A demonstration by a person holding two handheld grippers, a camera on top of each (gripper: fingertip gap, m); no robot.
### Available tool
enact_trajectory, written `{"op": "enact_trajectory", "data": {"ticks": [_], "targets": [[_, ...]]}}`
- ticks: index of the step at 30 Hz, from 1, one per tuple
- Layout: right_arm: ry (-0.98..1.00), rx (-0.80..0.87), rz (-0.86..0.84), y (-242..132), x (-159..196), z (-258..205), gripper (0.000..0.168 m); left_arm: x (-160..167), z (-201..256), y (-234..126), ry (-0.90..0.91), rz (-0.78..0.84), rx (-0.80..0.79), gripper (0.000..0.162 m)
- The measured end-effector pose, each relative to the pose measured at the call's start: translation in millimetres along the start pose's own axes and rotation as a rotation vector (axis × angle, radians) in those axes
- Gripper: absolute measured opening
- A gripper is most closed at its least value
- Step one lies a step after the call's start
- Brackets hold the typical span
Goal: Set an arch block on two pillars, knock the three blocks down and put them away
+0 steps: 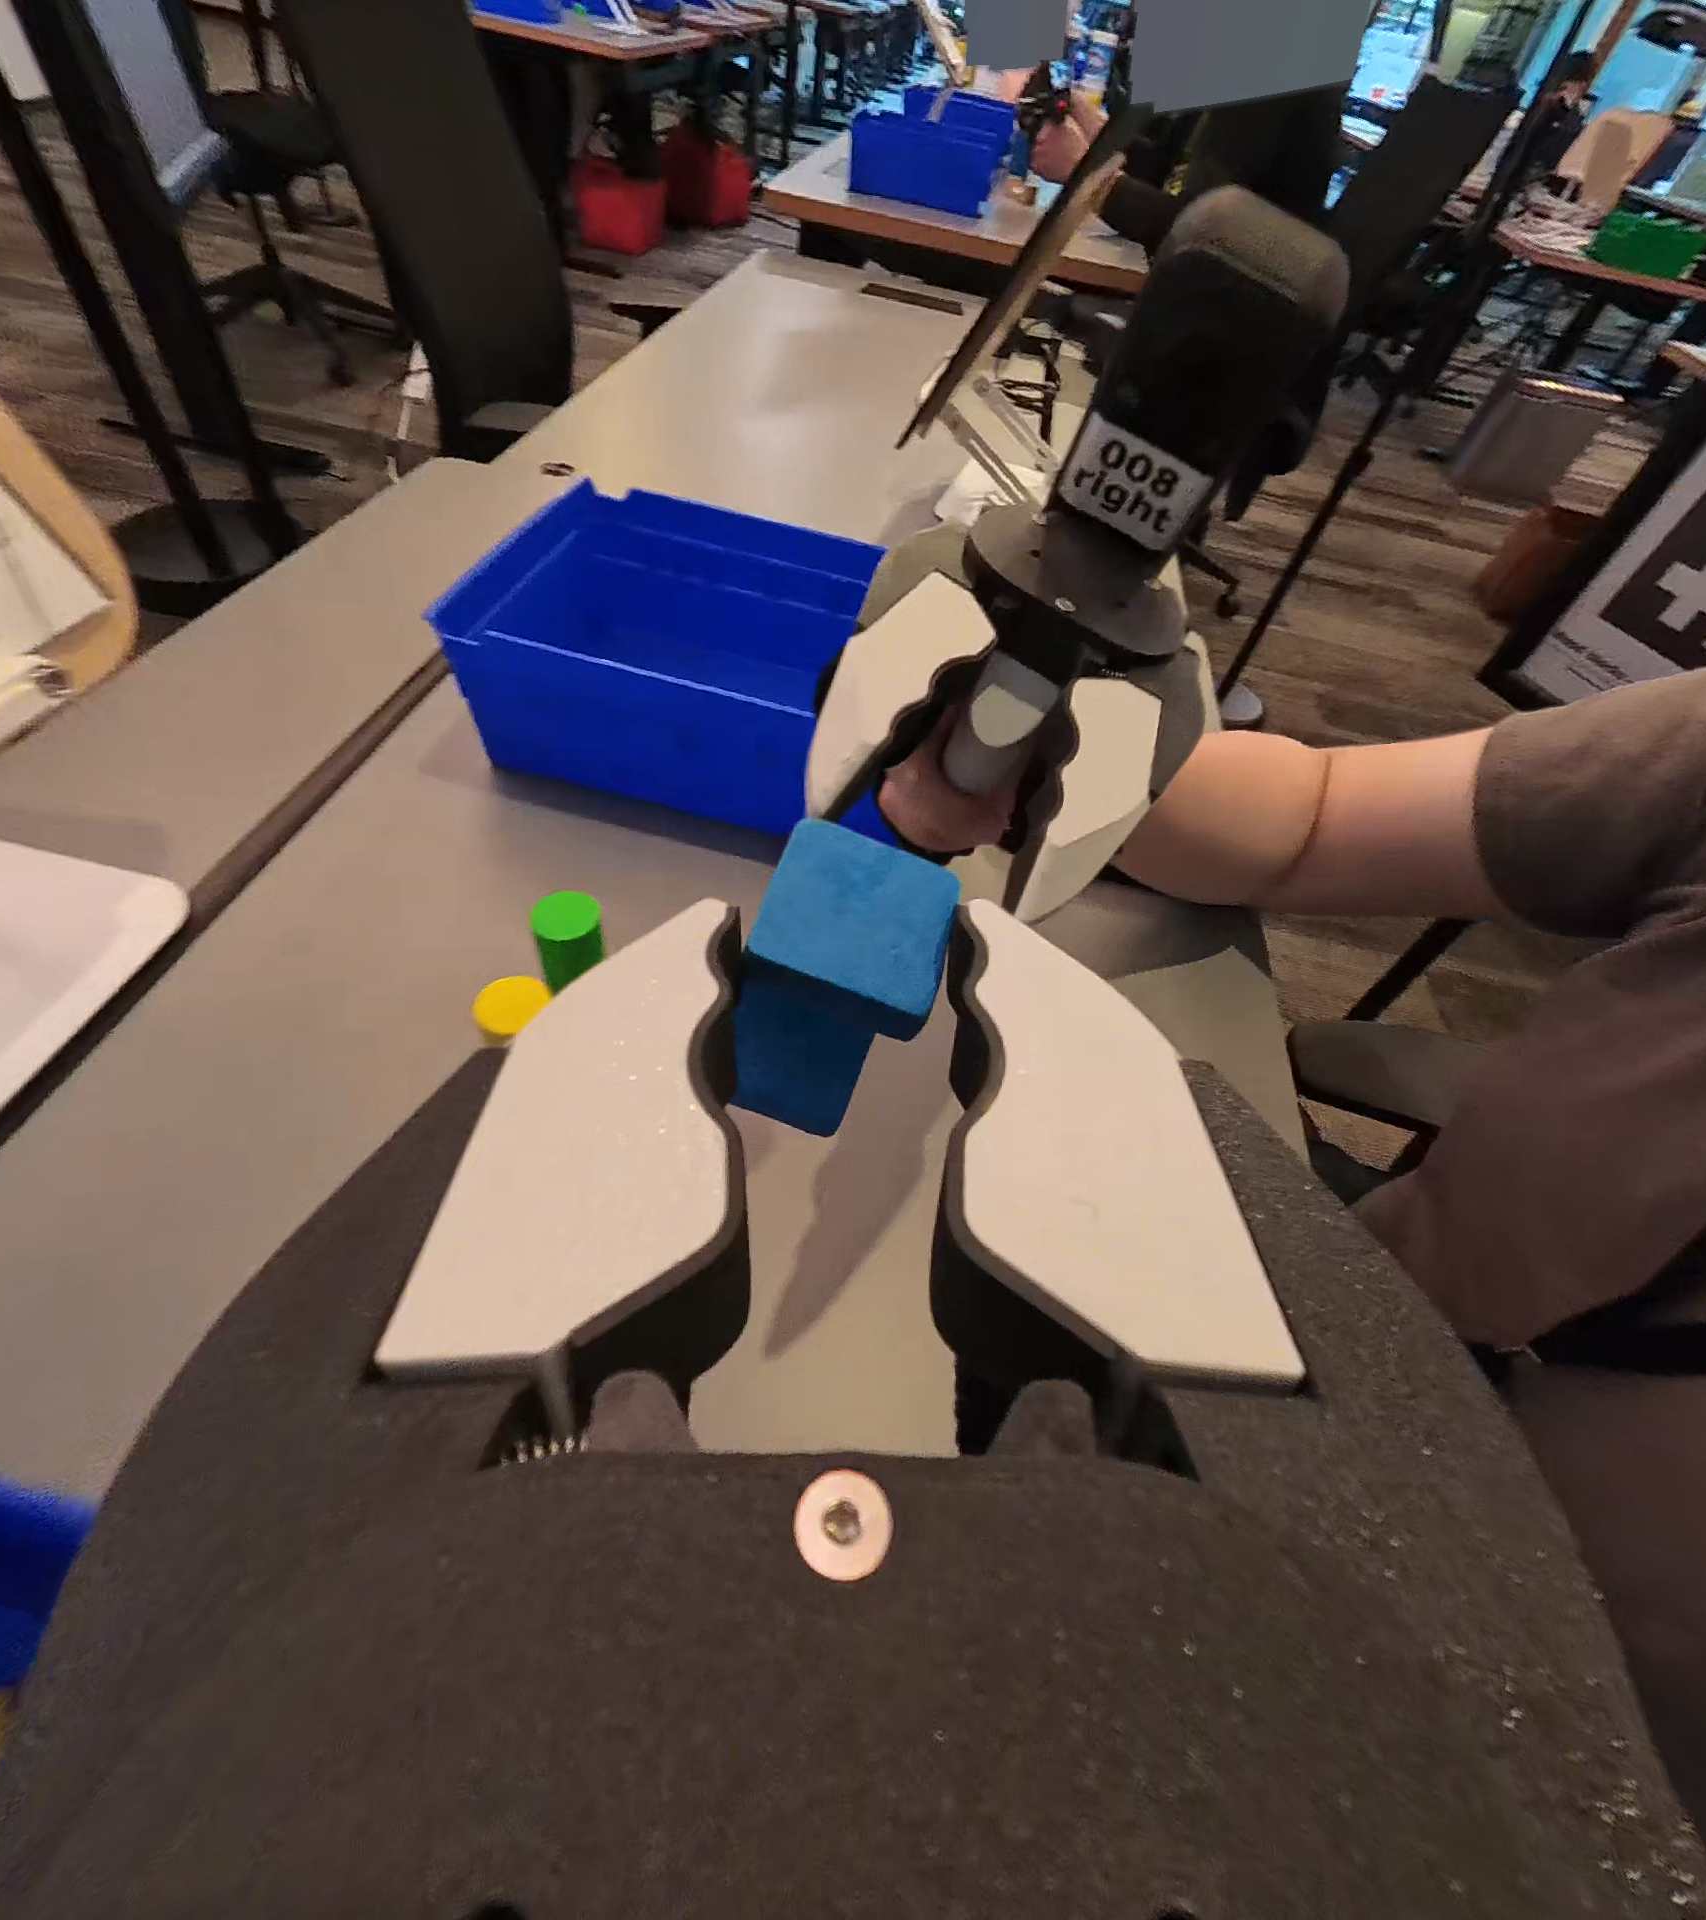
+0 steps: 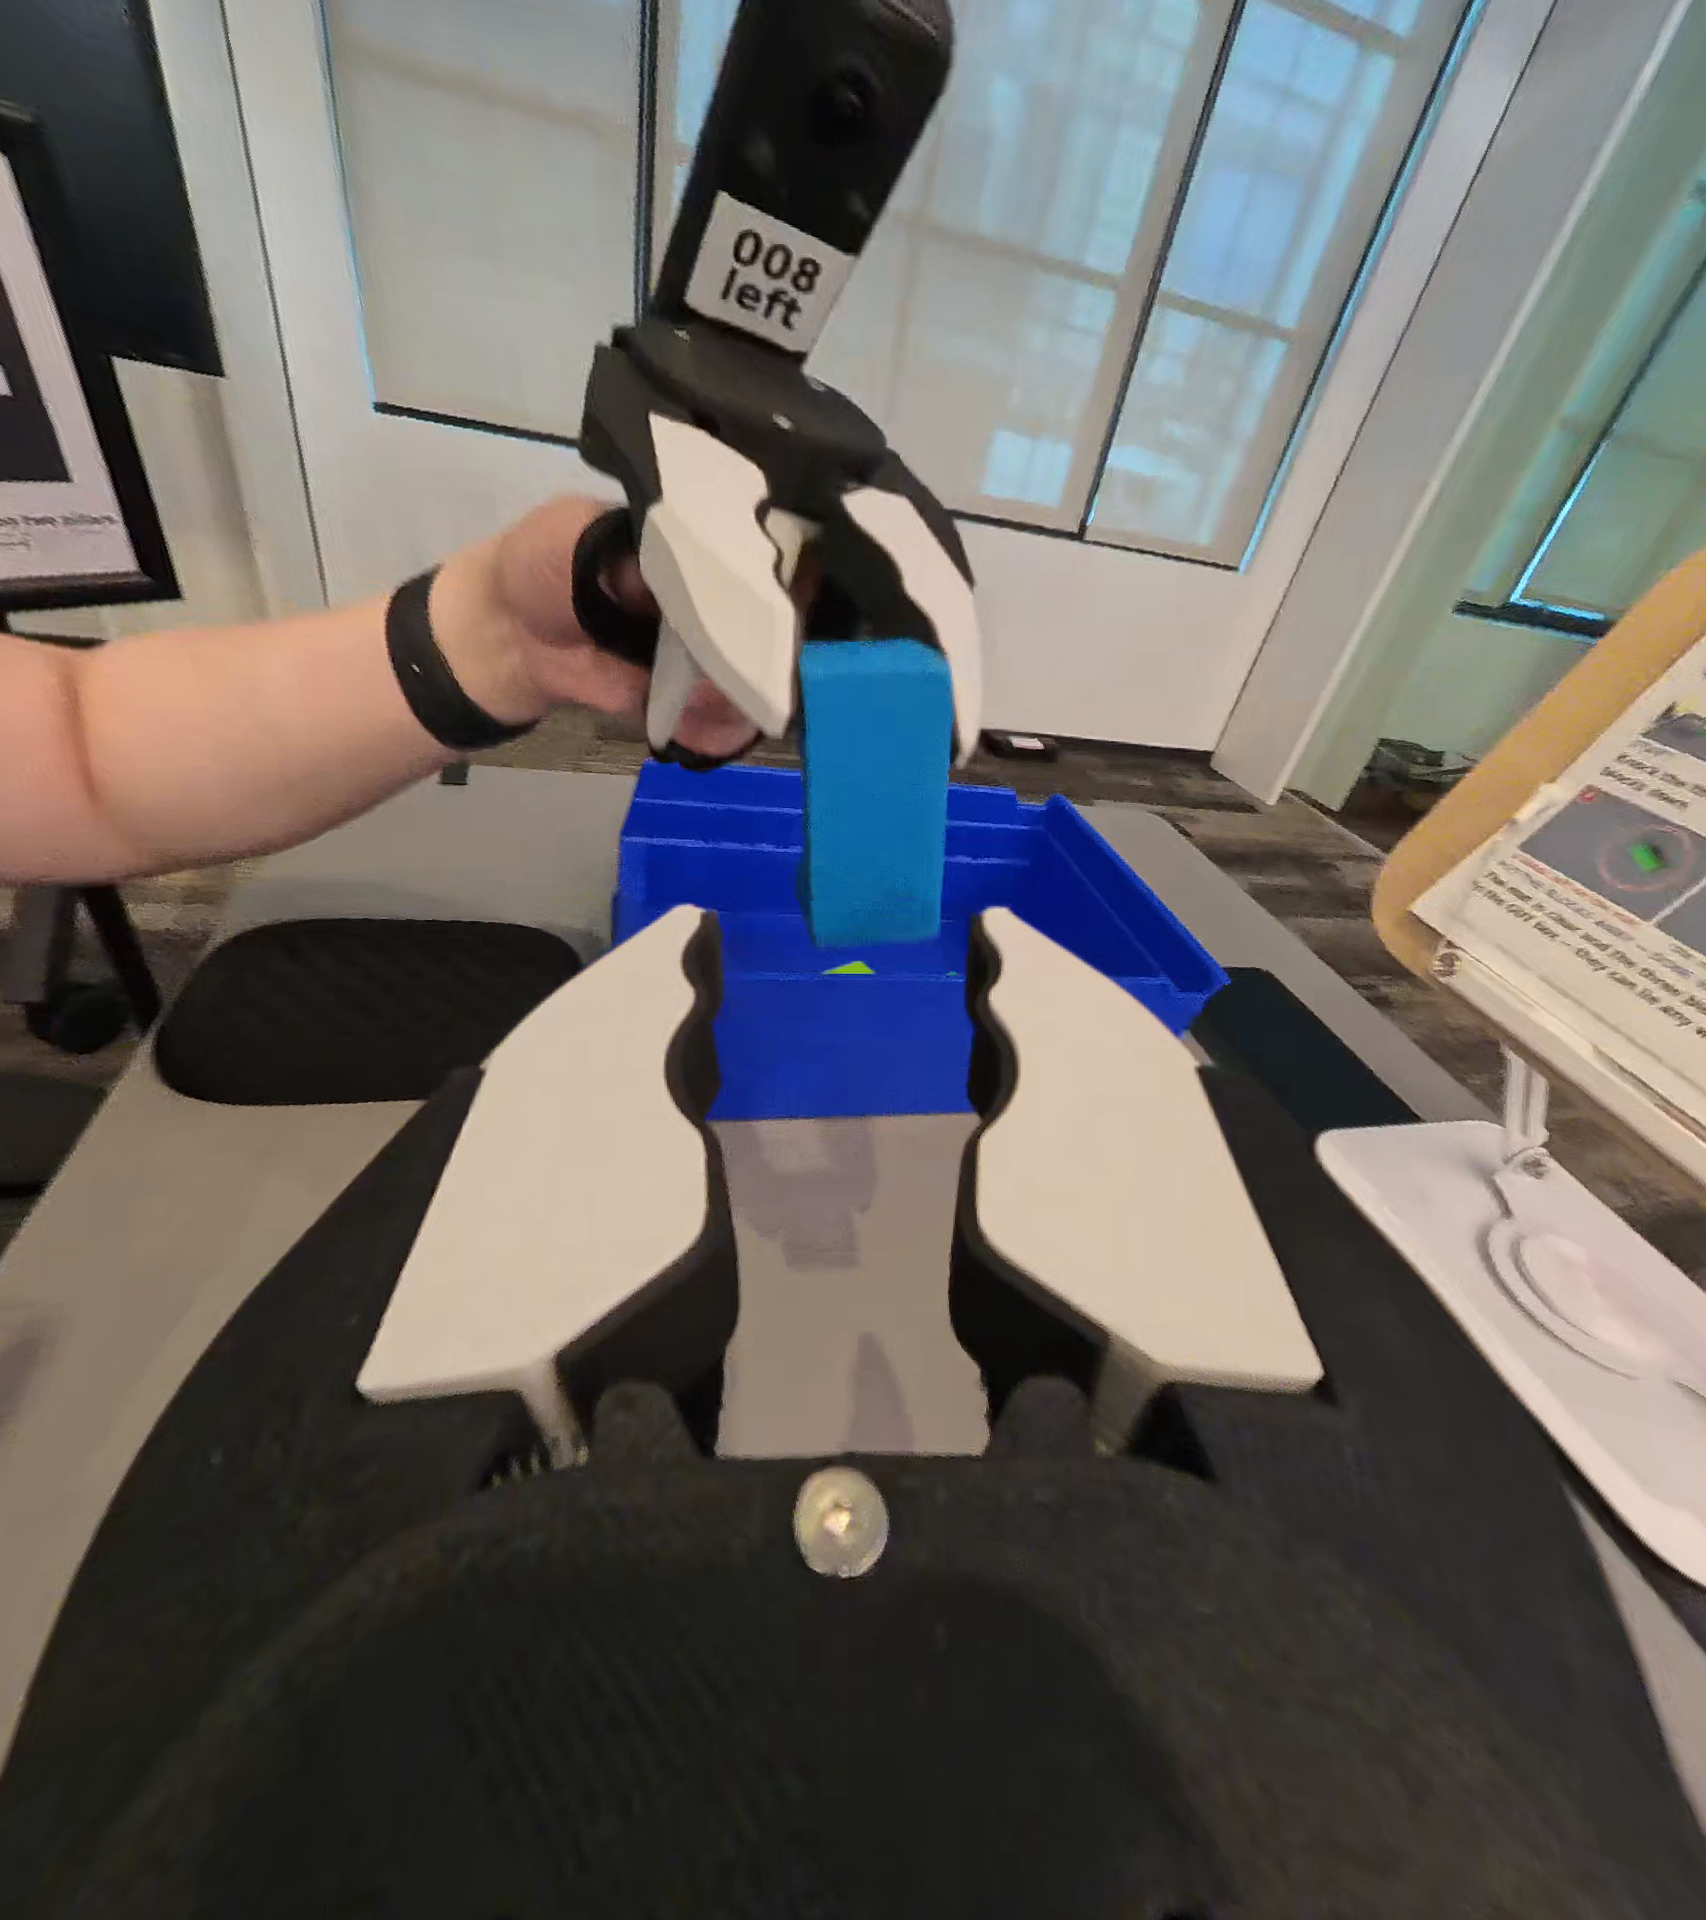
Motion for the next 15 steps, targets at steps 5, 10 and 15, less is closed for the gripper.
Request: {"op": "enact_trajectory", "data": {"ticks": [5,10,15], "targets": [[0.040,0.001,0.014,2,3,-1,0.045,5,10,26,-0.017,-0.009,0.062,0.038],[0.102,-0.022,0.004,2,8,0,0.033,8,15,32,-0.034,0.009,0.106,0.038],[0.088,-0.015,-0.115,-12,5,17,0.032,8,5,13,-0.109,0.022,0.069,0.075]]}}
Point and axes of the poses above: each gripper's, where its closed fingertips meet, y out along the fingers, x out of its underside, z = x × y across the jaws, the point moved 2 cm from there along -y, back along the fingers, and after that the axes turned 11 degrees about z, right-handed, at the moved point
